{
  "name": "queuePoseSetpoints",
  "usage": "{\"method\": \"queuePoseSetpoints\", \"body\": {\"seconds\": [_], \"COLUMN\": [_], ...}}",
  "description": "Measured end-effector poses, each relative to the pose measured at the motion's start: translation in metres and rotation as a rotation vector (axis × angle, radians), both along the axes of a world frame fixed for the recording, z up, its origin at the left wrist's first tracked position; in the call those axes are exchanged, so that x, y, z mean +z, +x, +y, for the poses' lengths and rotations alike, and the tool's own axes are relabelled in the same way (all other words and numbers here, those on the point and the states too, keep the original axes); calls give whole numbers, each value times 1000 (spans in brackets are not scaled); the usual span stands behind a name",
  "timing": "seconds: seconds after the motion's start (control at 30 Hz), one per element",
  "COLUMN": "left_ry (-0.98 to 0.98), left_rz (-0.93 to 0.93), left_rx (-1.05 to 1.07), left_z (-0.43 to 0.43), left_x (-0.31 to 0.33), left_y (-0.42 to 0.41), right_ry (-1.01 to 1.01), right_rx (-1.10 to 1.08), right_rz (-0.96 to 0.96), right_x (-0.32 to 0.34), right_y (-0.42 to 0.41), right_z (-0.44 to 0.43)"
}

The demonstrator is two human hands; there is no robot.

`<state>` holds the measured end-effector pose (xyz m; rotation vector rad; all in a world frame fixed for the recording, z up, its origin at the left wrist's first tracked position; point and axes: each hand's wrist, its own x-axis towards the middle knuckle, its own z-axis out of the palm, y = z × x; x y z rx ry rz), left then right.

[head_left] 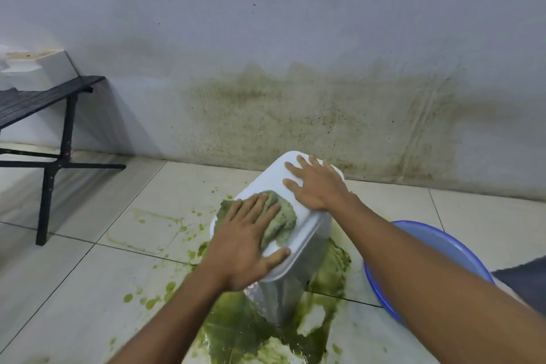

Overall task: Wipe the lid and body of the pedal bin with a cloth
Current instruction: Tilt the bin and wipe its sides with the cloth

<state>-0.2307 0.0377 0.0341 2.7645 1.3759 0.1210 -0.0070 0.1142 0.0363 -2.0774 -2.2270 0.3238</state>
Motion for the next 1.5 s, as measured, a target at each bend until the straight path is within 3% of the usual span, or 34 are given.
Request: {"method": "queuePoseSetpoints", "body": {"seconds": [0.17, 0.27, 0.33, 0.43, 0.5, 0.67, 0.8, 0.97, 1.17, 1.37, 1.5], "left_ry": [-176, -292, -305, -153, -84, -154, -82, -90, -91, -39, -8], "left_rz": [-206, -309, -379, -311, -206, -145, -158, -89, -30, -156, -162], "left_rx": [11, 117, 182, 233, 190, -50, 139, 331, 109, -57, 142], "left_z": [59, 77, 82, 77, 68, 59, 79, 94, 64, 40, 56], "left_x": [15, 13, 9, 7, 7, 7, 2, 1, 2, -7, -6], "left_y": [-29, -24, -8, 26, 50, 89, 52, 74, 157, 101, 58], "right_ry": [-129, -6, 119, 250, 196, 157, 207, 257, 331, 324, 324], "right_rx": [-196, -161, -185, -248, -214, -174, -199, -215, -239, -308, -363], "right_rz": [-233, -362, -351, -179, -13, 228, 492, 545, 675, 792, 977], "right_x": [35, 50, 51, 31, 12, -13, -22, -24, -26, -24, -19], "right_y": [2, 9, 16, 36, 48, 61, 68, 66, 71, 69, 64], "right_z": [-40, -61, -65, -63, -61, -55, -53, -53, -52, -55, -63]}}
